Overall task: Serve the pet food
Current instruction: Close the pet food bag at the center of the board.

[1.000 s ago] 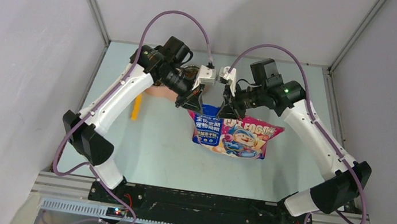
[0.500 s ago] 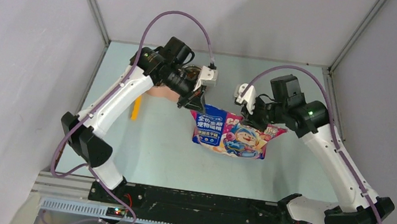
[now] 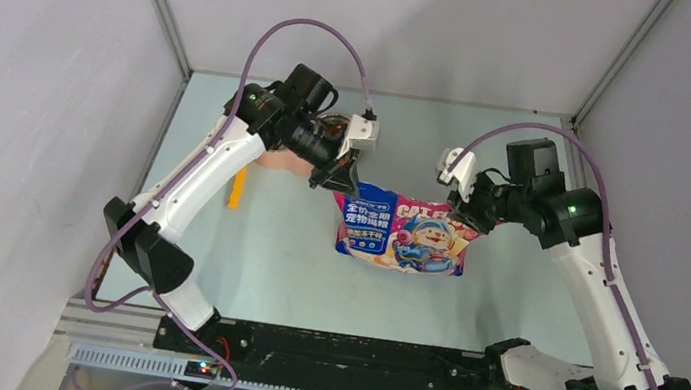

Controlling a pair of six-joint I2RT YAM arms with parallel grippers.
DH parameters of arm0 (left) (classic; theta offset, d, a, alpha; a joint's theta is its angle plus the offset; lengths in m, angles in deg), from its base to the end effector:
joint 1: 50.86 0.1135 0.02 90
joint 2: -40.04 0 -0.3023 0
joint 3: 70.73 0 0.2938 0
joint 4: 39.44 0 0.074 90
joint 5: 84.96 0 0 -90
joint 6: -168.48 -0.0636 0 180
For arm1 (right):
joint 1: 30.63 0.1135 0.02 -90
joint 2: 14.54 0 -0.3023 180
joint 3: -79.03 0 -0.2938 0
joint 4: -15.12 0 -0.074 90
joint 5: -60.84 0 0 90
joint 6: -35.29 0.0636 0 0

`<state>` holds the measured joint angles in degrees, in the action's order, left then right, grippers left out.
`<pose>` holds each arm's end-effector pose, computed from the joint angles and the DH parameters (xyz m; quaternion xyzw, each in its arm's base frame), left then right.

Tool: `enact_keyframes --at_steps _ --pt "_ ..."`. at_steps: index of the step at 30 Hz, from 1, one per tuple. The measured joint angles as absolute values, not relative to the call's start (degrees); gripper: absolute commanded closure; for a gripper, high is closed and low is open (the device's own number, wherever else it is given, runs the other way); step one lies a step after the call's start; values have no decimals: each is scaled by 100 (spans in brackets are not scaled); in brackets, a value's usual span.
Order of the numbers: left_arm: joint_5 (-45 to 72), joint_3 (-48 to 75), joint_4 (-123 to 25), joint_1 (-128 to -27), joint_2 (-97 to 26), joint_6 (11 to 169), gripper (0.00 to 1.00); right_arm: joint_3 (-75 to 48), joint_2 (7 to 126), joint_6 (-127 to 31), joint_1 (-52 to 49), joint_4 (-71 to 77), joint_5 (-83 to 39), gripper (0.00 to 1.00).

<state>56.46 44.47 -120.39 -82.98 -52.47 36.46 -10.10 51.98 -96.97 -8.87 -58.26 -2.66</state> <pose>0.2819 -0.2357 0.4322 0.6171 0.6200 -0.3945 0.2815 0.2245 0.1202 0.4131 -0.5513 0.7307 0.1507 0.3734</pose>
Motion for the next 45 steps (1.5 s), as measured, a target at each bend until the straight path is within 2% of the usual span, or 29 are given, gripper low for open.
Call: enact_keyframes --at_steps 1,7,8,10,13,15,16,17,23,25,26,27,30,31,32,33,34,43,45 --pt "5642 4443 -12036 -8298 -5243 3643 100 -1010 5161 -9747 -944 -5888 -268 99" --pt "5655 4441 -11984 -8305 -5240 3646 100 -1023 5134 -10010 -1123 -6056 -63 98" --pt "5657 4441 -11975 -8305 -5240 3646 100 -1029 5134 -10036 -1150 -6056 -32 83" --pt "5655 4441 -11960 -8305 -5240 3646 100 -1040 5134 -10095 -1204 -6056 -19 68" --pt "5631 4415 -11973 -8296 -5219 3643 100 -1040 5091 -10152 -1403 -6104 -148 64" --pt "5622 4412 -11971 -8296 -5210 3643 100 -1040 5053 -10193 -1561 -6148 -190 73" --pt "5620 4412 -11969 -8296 -5210 3643 100 -1040 5032 -10211 -1631 -6174 -194 95" --pt "5620 4412 -11960 -8296 -5210 3646 100 -1040 5010 -10233 -1698 -6216 -187 98" --pt "5635 4412 -11914 -8298 -5208 3646 100 -1053 4973 -10445 -1939 -6342 62 100" --pt "5639 4412 -11901 -8298 -5208 3646 100 -1062 4968 -10473 -1989 -6342 121 84" --pt "5644 4412 -11899 -8298 -5208 3646 100 -1064 4966 -10469 -2006 -6340 136 72" --pt "5635 4412 -11905 -8298 -5208 3643 100 -1066 4959 -10475 -2031 -6334 136 67" --pt "5613 4412 -11927 -8294 -5208 3646 100 -1064 4863 -10480 -2256 -6268 -17 67" --pt "5604 4412 -11925 -8294 -5205 3646 100 -1064 4835 -10486 -2304 -6261 -45 70" --pt "5594 4412 -11927 -8294 -5201 3646 100 -1064 4804 -10491 -2358 -6259 -72 77" --pt "5578 4412 -11925 -8294 -5199 3646 100 -1064 4776 -10497 -2404 -6259 -85 95" --pt "5567 4412 -11921 -8294 -5195 3646 100 -1064 4754 -10521 -2444 -6264 -91 99" --pt "5554 4412 -11903 -8298 -5188 3650 100 -1064 4741 -10687 -2608 -6305 110 100" --pt "5535 4412 -11903 -8298 -5188 3657 85 -1064 4737 -10687 -2621 -6305 156 100"
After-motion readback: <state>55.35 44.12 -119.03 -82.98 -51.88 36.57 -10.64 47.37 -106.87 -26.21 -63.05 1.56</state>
